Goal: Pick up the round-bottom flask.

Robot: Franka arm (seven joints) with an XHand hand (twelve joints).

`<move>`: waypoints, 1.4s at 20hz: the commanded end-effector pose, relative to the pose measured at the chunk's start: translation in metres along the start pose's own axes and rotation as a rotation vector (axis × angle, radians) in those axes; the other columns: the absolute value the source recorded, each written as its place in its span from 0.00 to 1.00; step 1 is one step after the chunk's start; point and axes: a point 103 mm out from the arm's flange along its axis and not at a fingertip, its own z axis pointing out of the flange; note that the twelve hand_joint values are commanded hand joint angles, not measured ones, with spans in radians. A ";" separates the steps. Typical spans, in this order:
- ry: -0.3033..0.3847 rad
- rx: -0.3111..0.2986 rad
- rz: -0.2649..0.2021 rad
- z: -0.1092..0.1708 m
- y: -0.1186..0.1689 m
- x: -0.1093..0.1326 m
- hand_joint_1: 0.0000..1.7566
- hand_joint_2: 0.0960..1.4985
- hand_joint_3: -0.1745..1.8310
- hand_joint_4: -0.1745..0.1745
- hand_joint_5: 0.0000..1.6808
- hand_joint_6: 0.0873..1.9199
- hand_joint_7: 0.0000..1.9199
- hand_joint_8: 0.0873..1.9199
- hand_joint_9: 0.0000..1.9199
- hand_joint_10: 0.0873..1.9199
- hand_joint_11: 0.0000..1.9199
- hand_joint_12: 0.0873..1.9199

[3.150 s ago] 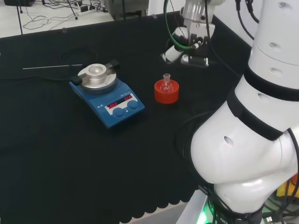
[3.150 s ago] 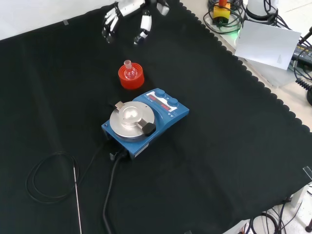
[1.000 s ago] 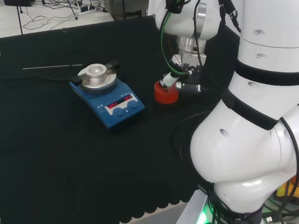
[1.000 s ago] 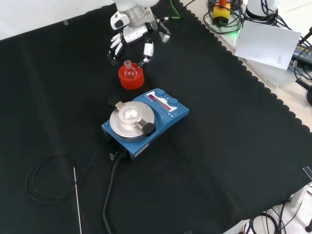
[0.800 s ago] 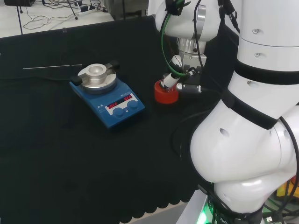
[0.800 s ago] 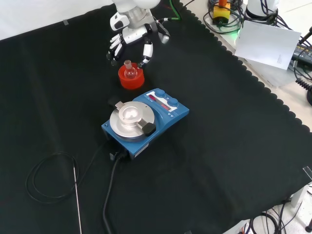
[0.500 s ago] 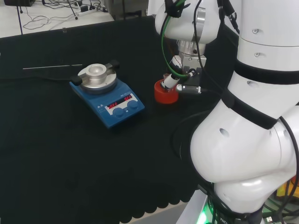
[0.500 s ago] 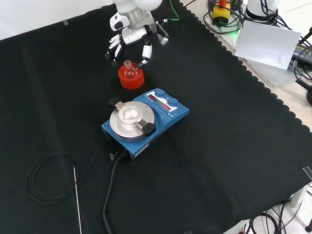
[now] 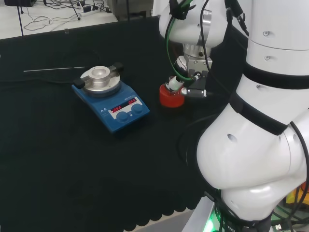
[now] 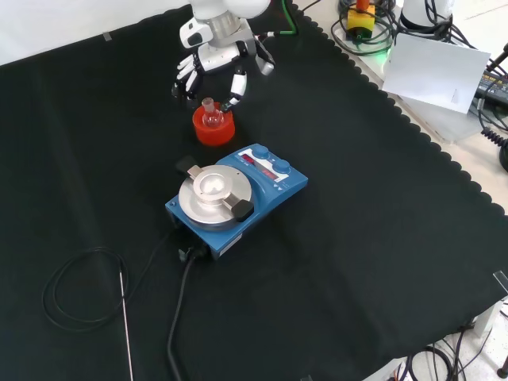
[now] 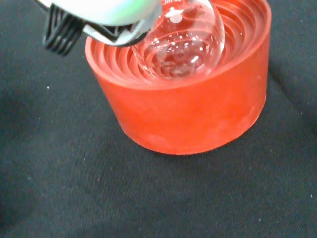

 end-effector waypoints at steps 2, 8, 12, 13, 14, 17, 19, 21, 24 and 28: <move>-0.024 -0.014 -0.012 -0.001 0.003 0.001 0.56 0.36 0.42 0.37 0.43 0.33 0.14 0.31 0.24 0.30 0.13 0.69; -0.031 0.004 -0.008 0.002 0.005 0.001 0.57 0.37 0.42 0.37 0.45 0.35 0.14 0.32 0.25 0.30 0.14 0.69; -0.038 0.001 -0.001 0.001 0.005 -0.001 0.57 0.37 0.43 0.37 0.46 0.36 0.14 0.32 0.25 0.30 0.14 0.69; -0.040 -0.001 0.002 0.001 0.005 0.000 0.57 0.38 0.43 0.36 0.48 0.37 0.15 0.32 0.25 0.30 0.14 0.69; -0.041 -0.006 0.006 0.000 0.005 -0.001 0.58 0.38 0.43 0.36 0.50 0.38 0.15 0.32 0.26 0.30 0.14 0.69; -0.033 -0.032 0.002 -0.003 0.004 -0.003 0.59 0.51 0.32 0.70 0.59 0.43 0.15 0.32 0.26 0.30 0.15 0.69; -0.036 -0.048 -0.007 -0.005 0.003 -0.003 0.60 0.58 0.24 0.88 0.62 0.44 0.16 0.32 0.28 0.30 0.17 0.68; -0.041 -0.062 -0.016 -0.006 0.002 -0.001 0.60 0.60 0.22 0.94 0.63 0.45 0.17 0.32 0.30 0.29 0.19 0.67; -0.050 -0.085 -0.025 -0.009 0.001 0.001 0.60 0.56 0.28 0.95 0.64 0.46 0.20 0.31 0.33 0.27 0.22 0.66; -0.036 -0.087 -0.032 -0.017 0.000 0.004 0.61 0.48 0.39 0.84 0.65 0.49 0.23 0.30 0.36 0.25 0.24 0.65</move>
